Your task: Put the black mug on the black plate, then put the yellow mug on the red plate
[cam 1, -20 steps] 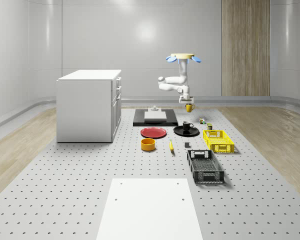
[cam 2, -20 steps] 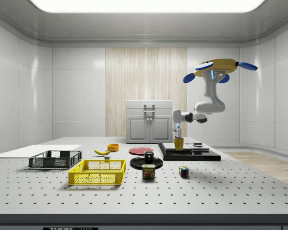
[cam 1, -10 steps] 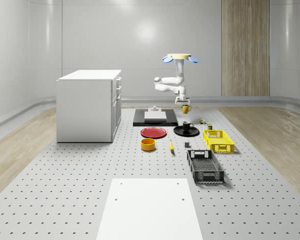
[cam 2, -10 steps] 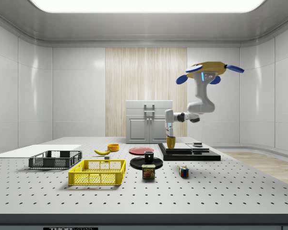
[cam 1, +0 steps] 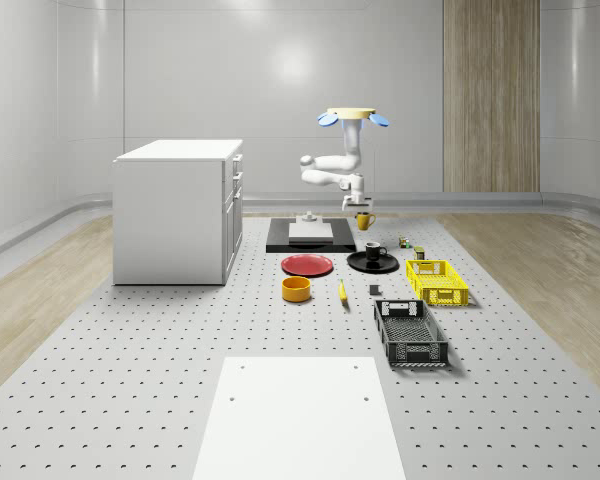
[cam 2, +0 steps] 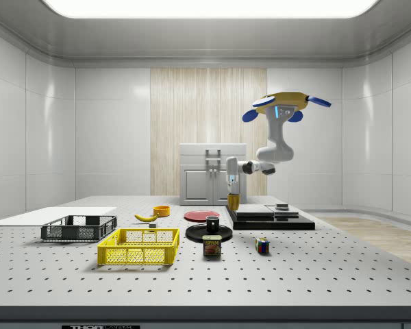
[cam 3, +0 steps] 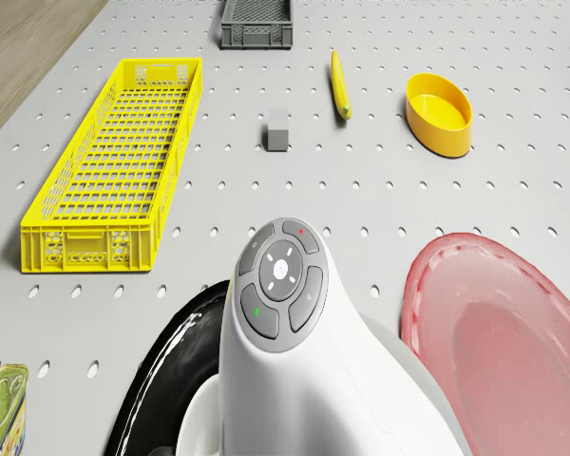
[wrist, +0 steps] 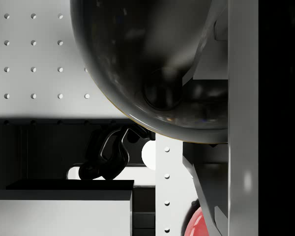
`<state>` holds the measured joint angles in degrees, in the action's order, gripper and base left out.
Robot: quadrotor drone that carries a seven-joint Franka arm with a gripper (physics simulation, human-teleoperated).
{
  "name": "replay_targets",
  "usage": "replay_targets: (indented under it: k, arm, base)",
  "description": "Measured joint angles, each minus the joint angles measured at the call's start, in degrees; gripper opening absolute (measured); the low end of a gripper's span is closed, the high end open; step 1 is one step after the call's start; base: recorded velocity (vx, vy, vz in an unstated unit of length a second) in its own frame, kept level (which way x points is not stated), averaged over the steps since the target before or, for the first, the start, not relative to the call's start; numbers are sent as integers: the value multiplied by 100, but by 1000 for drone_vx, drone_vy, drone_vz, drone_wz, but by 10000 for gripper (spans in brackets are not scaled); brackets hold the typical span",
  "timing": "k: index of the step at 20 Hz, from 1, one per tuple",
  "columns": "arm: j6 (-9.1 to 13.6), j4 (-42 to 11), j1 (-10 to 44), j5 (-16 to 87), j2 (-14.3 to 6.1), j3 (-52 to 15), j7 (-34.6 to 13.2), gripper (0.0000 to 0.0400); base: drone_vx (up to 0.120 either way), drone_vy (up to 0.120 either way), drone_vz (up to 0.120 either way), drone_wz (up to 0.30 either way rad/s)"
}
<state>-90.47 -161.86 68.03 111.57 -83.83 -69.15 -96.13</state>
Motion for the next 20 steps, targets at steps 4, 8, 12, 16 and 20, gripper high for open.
replay_targets:
  k: [4,8,12,16,20]
  arm:
    - [-10,1,4,-5,-11,-2,-3,100]
    - [-19,1,8,-9,-21,-4,-7,100]
    - [-29,2,12,-14,-30,-5,-10,100]
    - [-37,3,16,-18,-40,-7,-12,100]
    - [-45,3,20,-22,-48,-8,-15,100]
  base:
    - [120,-120,0,0]
    - [120,-120,0,0]
    - [120,-120,0,0]
    - [120,-120,0,0]
    - [120,-120,0,0]
